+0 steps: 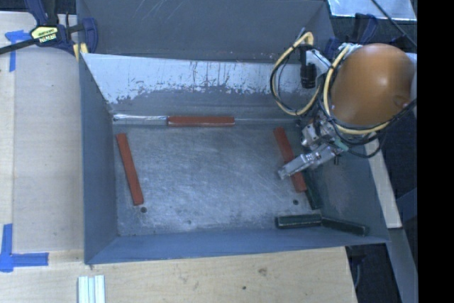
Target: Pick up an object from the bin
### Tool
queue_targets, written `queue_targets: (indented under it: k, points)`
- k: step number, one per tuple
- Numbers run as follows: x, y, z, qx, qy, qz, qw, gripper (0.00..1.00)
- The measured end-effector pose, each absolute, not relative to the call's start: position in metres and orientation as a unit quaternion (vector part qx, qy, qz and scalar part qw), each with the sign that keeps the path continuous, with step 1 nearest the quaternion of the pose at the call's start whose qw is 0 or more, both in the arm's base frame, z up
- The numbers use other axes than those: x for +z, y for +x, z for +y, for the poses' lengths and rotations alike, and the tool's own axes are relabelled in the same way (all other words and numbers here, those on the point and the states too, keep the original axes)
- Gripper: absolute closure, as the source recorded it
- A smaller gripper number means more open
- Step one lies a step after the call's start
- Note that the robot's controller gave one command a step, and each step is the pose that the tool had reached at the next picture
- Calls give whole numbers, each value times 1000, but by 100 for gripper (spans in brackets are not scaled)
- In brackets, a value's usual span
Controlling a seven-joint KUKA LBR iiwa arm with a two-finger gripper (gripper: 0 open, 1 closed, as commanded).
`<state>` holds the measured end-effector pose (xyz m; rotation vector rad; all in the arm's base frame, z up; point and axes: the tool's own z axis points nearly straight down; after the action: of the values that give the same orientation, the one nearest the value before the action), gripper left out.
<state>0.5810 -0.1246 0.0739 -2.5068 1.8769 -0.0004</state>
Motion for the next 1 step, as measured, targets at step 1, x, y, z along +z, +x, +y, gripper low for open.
queue_targets:
  k: [1]
  points:
    - [75,582,-121,1,-800,600,8,100]
